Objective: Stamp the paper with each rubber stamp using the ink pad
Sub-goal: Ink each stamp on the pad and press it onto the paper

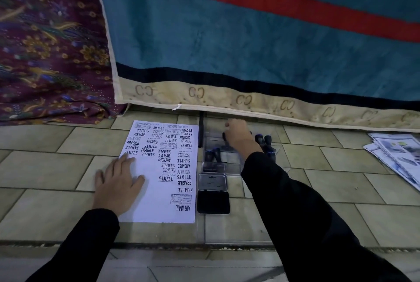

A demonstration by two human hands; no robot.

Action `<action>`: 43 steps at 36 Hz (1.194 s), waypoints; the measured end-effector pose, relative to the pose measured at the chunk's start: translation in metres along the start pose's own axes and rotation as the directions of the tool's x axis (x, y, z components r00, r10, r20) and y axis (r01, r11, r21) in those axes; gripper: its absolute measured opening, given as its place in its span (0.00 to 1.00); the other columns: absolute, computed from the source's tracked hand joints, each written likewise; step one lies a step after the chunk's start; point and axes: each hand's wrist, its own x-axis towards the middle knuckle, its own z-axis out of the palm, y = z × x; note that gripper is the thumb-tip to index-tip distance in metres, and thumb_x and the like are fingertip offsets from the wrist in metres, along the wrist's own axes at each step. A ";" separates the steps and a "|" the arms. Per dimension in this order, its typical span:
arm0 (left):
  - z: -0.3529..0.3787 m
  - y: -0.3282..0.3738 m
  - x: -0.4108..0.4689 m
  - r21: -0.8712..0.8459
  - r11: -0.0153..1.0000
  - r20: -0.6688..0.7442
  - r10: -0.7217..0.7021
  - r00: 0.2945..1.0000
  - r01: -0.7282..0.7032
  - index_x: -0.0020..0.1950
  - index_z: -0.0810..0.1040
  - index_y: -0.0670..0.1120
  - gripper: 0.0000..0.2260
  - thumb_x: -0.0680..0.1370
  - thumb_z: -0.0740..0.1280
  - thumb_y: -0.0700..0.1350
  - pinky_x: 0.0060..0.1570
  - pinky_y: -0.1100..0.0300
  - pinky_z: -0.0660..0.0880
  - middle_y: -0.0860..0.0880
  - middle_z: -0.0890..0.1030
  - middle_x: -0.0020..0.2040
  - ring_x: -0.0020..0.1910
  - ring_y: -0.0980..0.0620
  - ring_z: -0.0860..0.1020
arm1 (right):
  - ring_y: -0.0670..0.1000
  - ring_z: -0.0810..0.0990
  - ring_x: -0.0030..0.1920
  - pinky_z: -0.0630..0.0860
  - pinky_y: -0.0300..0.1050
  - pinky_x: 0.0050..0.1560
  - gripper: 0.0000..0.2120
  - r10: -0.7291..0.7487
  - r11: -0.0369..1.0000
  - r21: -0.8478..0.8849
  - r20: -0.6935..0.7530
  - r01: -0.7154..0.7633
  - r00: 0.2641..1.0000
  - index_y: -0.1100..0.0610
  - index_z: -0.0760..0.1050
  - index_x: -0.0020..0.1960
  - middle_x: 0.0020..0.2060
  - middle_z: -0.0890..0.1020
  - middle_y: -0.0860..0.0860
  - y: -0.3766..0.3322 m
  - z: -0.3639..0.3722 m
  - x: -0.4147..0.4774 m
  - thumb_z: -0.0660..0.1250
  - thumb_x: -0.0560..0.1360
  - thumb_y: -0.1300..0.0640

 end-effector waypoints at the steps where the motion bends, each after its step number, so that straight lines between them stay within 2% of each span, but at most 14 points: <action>1: 0.000 0.000 0.001 -0.007 1.000 0.013 -0.004 1.000 0.004 0.75 0.59 0.50 0.25 0.79 0.59 0.54 0.74 0.46 0.47 0.54 0.55 0.78 0.77 0.51 0.52 | 0.60 0.78 0.49 0.76 0.49 0.43 0.10 -0.012 0.999 0.038 -0.057 0.014 0.998 0.62 0.76 0.53 0.51 0.77 0.59 -0.001 -0.001 -0.004 0.59 0.75 0.67; 4: -0.002 -0.001 0.002 -0.018 1.000 0.033 -0.003 0.999 0.004 0.75 0.58 0.51 0.26 0.79 0.59 0.56 0.74 0.46 0.47 0.54 0.53 0.78 0.77 0.51 0.51 | 0.57 0.77 0.43 0.73 0.46 0.38 0.08 -0.085 0.993 0.061 -0.190 0.098 0.978 0.61 0.76 0.51 0.47 0.78 0.58 -0.006 -0.006 -0.024 0.59 0.75 0.64; 7: -0.005 -0.001 0.002 -0.030 1.000 0.029 0.006 1.000 -0.005 0.74 0.60 0.51 0.26 0.78 0.60 0.55 0.74 0.46 0.48 0.53 0.56 0.78 0.76 0.50 0.53 | 0.59 0.79 0.42 0.78 0.51 0.39 0.08 -0.164 0.986 0.005 -0.100 0.166 0.981 0.62 0.76 0.47 0.42 0.81 0.60 -0.013 -0.003 -0.044 0.58 0.75 0.64; 12: -0.013 0.003 0.006 -0.056 0.998 0.039 -0.006 0.999 0.008 0.72 0.64 0.49 0.26 0.76 0.65 0.54 0.73 0.46 0.52 0.50 0.60 0.75 0.74 0.48 0.56 | 0.62 0.79 0.48 0.78 0.51 0.45 0.08 -0.200 0.968 -0.147 0.031 0.203 0.979 0.61 0.75 0.52 0.49 0.79 0.61 -0.015 0.009 -0.060 0.59 0.77 0.62; 15: -0.019 0.005 0.010 -0.053 0.998 0.062 -0.022 0.998 0.025 0.72 0.65 0.48 0.27 0.74 0.67 0.53 0.73 0.45 0.51 0.47 0.59 0.75 0.74 0.46 0.55 | 0.62 0.79 0.49 0.76 0.51 0.45 0.07 -0.183 0.972 -0.140 0.063 0.190 0.981 0.61 0.73 0.53 0.50 0.77 0.62 -0.014 0.011 -0.061 0.60 0.76 0.62; 17: -0.021 0.007 0.010 -0.033 0.999 0.022 0.025 0.999 -0.024 0.71 0.66 0.47 0.27 0.74 0.68 0.51 0.73 0.44 0.51 0.46 0.58 0.75 0.74 0.45 0.54 | 0.62 0.78 0.50 0.75 0.50 0.44 0.07 -0.168 0.980 -0.098 0.070 0.174 0.983 0.62 0.73 0.52 0.50 0.77 0.63 -0.013 0.011 -0.061 0.62 0.75 0.62; 21: -0.019 0.021 0.004 -0.052 0.970 -0.122 0.231 0.965 -0.239 0.69 0.70 0.47 0.23 0.76 0.68 0.52 0.73 0.44 0.54 0.46 0.62 0.75 0.75 0.45 0.57 | 0.62 0.78 0.50 0.75 0.49 0.44 0.09 -0.148 0.988 -0.037 0.077 0.151 0.986 0.62 0.72 0.53 0.50 0.77 0.62 -0.013 0.009 -0.059 0.66 0.74 0.61; 26: -0.008 0.051 -0.015 -0.139 0.874 -0.067 0.460 0.885 -0.465 0.70 0.67 0.54 0.27 0.75 0.58 0.66 0.75 0.45 0.53 0.54 0.65 0.74 0.75 0.54 0.56 | 0.60 0.79 0.47 0.77 0.49 0.42 0.07 -0.117 0.987 0.114 0.011 0.115 0.993 0.61 0.73 0.48 0.46 0.80 0.60 -0.010 0.010 -0.059 0.68 0.71 0.65; 29: 0.002 0.066 -0.028 -0.147 0.840 0.002 0.528 0.849 -0.522 0.72 0.62 0.57 0.35 0.71 0.51 0.74 0.76 0.47 0.48 0.57 0.62 0.75 0.76 0.58 0.53 | 0.55 0.78 0.43 0.77 0.45 0.39 0.12 -0.113 0.971 0.208 -0.034 0.118 0.993 0.59 0.72 0.52 0.46 0.80 0.58 -0.004 0.006 -0.059 0.69 0.71 0.66; 32: 0.014 0.075 -0.034 -0.136 0.838 0.062 0.539 0.840 -0.528 0.75 0.58 0.56 0.41 0.68 0.52 0.76 0.76 0.51 0.43 0.57 0.59 0.77 0.76 0.59 0.50 | 0.49 0.74 0.40 0.70 0.37 0.40 0.15 -0.151 0.958 0.234 -0.089 0.168 0.985 0.57 0.74 0.58 0.49 0.79 0.57 0.002 0.002 -0.061 0.69 0.72 0.64; 37: 0.026 0.079 -0.035 -0.109 0.849 0.102 0.527 0.844 -0.517 0.77 0.53 0.55 0.47 0.65 0.58 0.77 0.76 0.52 0.41 0.57 0.53 0.78 0.76 0.58 0.49 | 0.51 0.77 0.45 0.78 0.41 0.51 0.11 -0.161 0.923 0.307 -0.238 0.231 0.958 0.59 0.78 0.53 0.51 0.78 0.56 0.006 -0.003 -0.079 0.69 0.71 0.66; 38: 0.028 0.079 -0.035 -0.111 0.847 0.105 0.530 0.841 -0.520 0.77 0.53 0.55 0.48 0.64 0.59 0.77 0.76 0.52 0.42 0.57 0.53 0.78 0.76 0.58 0.49 | 0.50 0.78 0.45 0.78 0.40 0.50 0.11 -0.161 0.914 0.324 -0.265 0.245 0.951 0.59 0.78 0.52 0.50 0.79 0.55 0.006 -0.004 -0.085 0.70 0.71 0.66; 41: 0.031 0.079 -0.034 -0.119 0.844 0.106 0.534 0.839 -0.523 0.77 0.54 0.55 0.49 0.62 0.58 0.78 0.76 0.52 0.44 0.57 0.56 0.78 0.76 0.58 0.50 | 0.45 0.78 0.40 0.73 0.22 0.42 0.12 -0.154 0.881 0.381 -0.330 0.280 0.931 0.60 0.78 0.53 0.48 0.81 0.54 0.004 -0.006 -0.104 0.72 0.70 0.64; 43: 0.033 0.079 -0.035 -0.137 0.843 0.092 0.534 0.840 -0.520 0.77 0.57 0.54 0.49 0.61 0.58 0.78 0.76 0.51 0.45 0.56 0.59 0.76 0.75 0.59 0.52 | 0.44 0.78 0.40 0.72 0.21 0.42 0.14 -0.166 0.855 0.415 -0.348 0.311 0.923 0.59 0.77 0.55 0.47 0.81 0.53 0.002 -0.008 -0.117 0.72 0.70 0.64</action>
